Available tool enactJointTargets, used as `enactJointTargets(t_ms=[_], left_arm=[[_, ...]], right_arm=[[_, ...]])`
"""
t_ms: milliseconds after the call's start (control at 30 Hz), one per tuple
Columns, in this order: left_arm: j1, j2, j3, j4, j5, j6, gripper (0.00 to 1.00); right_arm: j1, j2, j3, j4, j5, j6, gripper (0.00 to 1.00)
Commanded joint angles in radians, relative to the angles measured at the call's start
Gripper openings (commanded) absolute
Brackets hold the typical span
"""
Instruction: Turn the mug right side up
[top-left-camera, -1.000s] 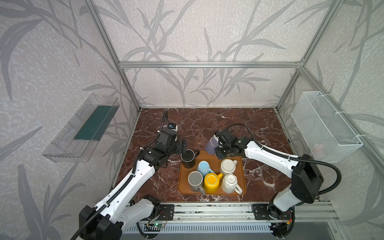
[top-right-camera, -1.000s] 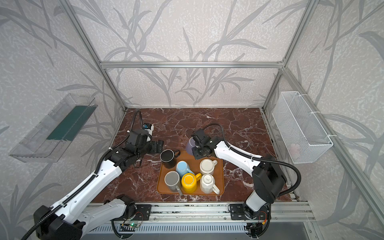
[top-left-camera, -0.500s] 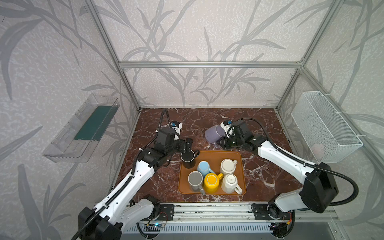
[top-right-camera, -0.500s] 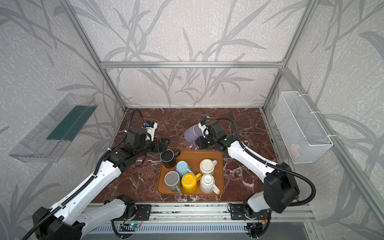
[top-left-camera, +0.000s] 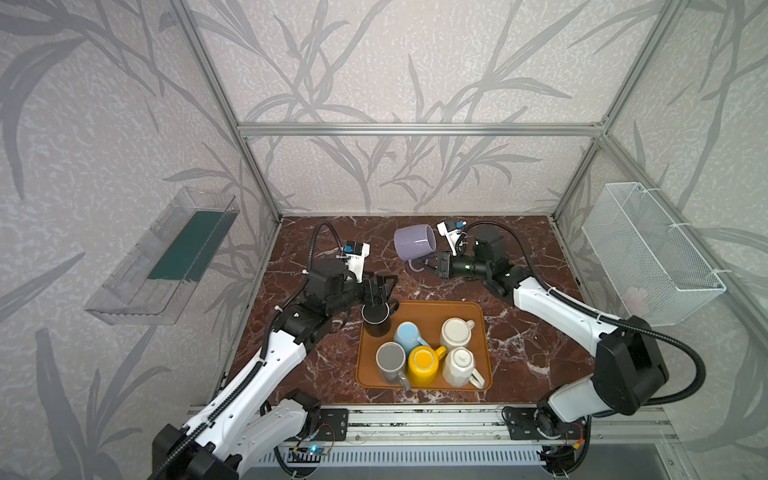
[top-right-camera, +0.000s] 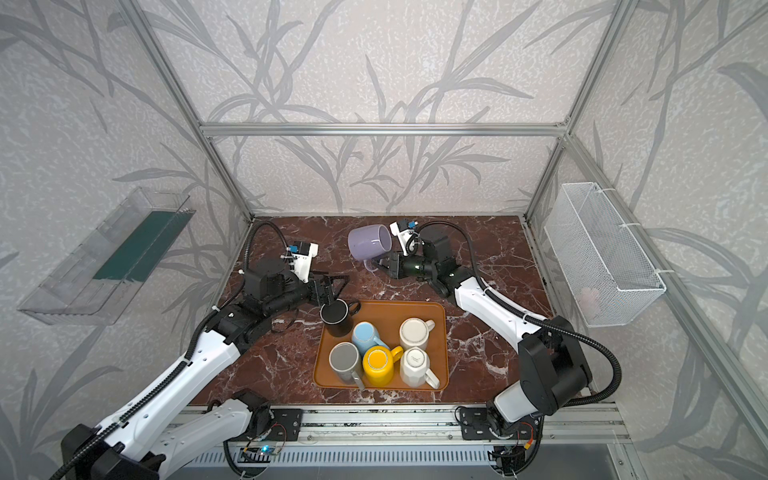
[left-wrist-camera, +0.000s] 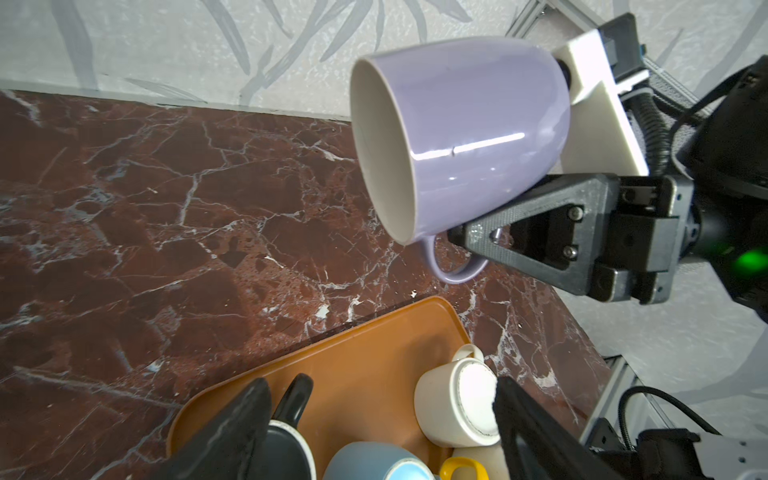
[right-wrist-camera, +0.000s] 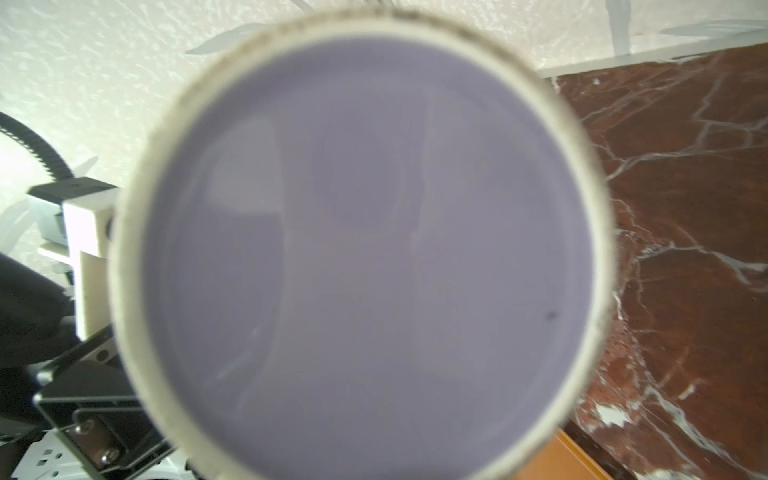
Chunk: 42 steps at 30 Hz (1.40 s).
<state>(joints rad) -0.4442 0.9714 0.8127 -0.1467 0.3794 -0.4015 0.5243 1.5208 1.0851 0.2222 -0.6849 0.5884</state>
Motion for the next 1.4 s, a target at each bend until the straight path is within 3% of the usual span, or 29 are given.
enactJointTargets(t_ms=[0,633,1167,1367], left_arm=[[-0.005,-0.020,-0.037,0.157,0.095,-0.015,0.85],[-0.005,-0.020,-0.119,0.504,0.271,-0.060,0.75],[0.028,0.060,-0.127,0.708,0.353,-0.149,0.54],[0.081,0.093,-0.143,0.834,0.403,-0.235,0.38]], right_arm=[[-0.004,-0.005,0.017,0.267,-0.104,0.042,0.00],[0.003,0.077,-0.084,0.919,-0.308,0.300,0.00],[0.038,0.089,-0.097,0.964,-0.340,0.280,0.00],[0.042,0.079,-0.109,0.949,-0.339,0.259,0.00]])
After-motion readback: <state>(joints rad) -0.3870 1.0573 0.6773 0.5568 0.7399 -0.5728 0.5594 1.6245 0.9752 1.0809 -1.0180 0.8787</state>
